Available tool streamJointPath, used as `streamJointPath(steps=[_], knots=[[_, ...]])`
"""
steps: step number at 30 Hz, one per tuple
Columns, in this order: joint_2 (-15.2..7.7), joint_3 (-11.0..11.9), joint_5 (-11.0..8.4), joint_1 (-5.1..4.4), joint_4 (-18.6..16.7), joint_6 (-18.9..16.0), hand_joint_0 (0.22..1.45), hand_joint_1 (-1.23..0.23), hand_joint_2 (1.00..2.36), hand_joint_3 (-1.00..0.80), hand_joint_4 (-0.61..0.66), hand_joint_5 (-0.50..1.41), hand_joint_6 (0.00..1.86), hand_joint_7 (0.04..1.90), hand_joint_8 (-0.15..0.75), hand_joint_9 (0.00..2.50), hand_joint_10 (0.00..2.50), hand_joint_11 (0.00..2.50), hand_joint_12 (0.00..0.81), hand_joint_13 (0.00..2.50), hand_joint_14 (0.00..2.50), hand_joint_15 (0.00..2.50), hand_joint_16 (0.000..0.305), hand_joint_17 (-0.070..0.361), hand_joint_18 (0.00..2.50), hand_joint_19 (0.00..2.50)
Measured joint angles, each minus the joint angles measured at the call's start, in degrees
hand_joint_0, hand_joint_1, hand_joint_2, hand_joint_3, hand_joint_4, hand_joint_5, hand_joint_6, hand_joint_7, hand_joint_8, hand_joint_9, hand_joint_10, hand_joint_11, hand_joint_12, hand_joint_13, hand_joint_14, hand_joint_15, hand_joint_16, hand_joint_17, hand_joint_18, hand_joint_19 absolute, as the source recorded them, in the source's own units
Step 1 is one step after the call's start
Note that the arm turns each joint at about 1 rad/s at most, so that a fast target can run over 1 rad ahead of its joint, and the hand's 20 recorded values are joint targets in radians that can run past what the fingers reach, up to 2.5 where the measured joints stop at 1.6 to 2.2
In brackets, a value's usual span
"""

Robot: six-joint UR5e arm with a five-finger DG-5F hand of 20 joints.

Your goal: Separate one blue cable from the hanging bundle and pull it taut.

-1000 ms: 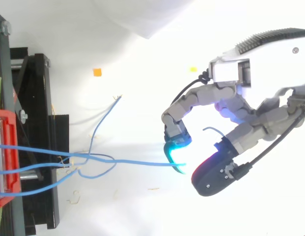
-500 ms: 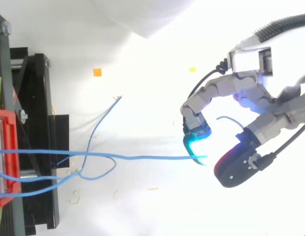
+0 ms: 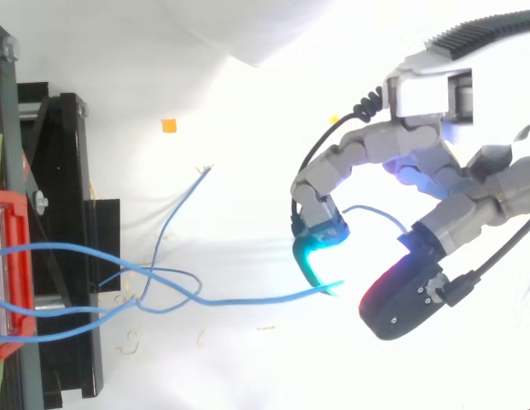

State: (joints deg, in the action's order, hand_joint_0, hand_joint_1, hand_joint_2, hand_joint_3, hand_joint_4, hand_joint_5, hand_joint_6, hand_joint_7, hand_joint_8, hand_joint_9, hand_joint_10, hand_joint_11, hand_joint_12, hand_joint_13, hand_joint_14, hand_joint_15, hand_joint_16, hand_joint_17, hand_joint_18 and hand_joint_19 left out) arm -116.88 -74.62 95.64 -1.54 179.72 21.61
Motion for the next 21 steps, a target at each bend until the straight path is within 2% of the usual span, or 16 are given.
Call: streamJointPath(steps=[6,21], knots=[[0.0,0.0,-0.01,0.04,-2.1,0.0,0.79,-0.73,1.02,-0.30,0.00,0.14,0.50,1.34,0.189,2.35,0.30,2.34,0.285,1.43,1.27,1.29,0.034,0.078,1.24,1.49],[0.0,0.0,-0.02,0.05,-2.4,0.0,0.79,-0.73,1.02,-0.30,-0.01,0.14,0.50,1.34,0.181,2.34,0.31,2.34,0.278,1.43,1.27,1.30,0.034,0.076,1.23,1.48]])
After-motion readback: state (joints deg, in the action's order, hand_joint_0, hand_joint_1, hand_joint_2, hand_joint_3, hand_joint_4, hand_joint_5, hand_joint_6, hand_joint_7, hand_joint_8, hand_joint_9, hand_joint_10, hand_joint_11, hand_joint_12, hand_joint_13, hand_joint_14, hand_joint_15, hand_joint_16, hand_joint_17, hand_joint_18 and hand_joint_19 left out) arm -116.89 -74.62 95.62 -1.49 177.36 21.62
